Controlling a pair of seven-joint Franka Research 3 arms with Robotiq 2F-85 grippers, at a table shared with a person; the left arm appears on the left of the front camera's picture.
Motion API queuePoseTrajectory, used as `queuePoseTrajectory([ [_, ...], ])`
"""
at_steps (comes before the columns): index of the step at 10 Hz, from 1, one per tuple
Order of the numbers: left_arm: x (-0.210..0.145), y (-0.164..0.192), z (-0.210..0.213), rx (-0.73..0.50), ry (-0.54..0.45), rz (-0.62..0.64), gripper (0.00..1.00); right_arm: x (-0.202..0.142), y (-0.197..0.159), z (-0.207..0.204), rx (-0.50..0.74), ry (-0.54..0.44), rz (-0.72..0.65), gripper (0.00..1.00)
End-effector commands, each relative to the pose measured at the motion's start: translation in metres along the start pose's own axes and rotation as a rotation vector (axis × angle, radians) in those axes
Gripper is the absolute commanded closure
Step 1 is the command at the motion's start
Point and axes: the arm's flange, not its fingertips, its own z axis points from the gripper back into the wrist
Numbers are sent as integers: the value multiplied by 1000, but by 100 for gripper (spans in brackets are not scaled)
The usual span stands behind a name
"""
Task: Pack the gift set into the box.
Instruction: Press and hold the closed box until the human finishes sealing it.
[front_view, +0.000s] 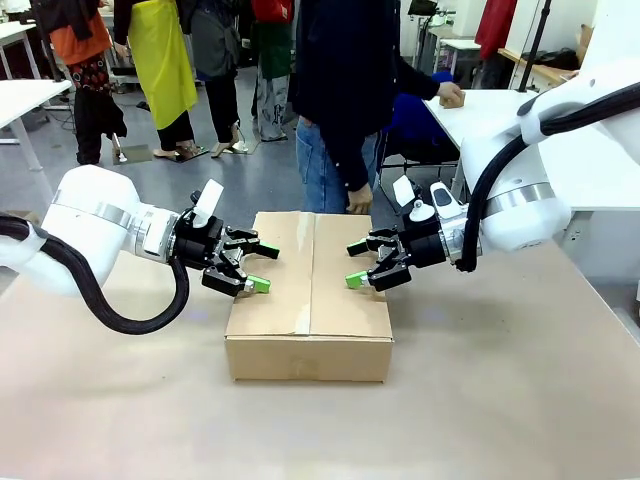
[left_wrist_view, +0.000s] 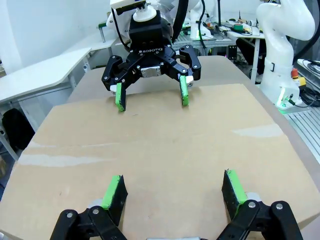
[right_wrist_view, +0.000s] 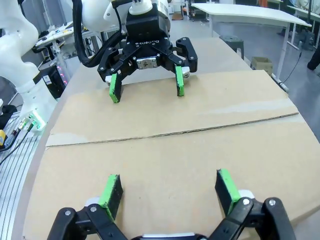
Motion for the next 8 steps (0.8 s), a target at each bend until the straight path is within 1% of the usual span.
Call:
queuePoseTrajectory([
  [1,-2,-2,-1,-6,-2,-7,0,-3,1,0,-7,-1,-2,0],
  [8,-2,-2,-1,-6,-2,-7,0,-3,1,0,-7,-1,-2,0],
])
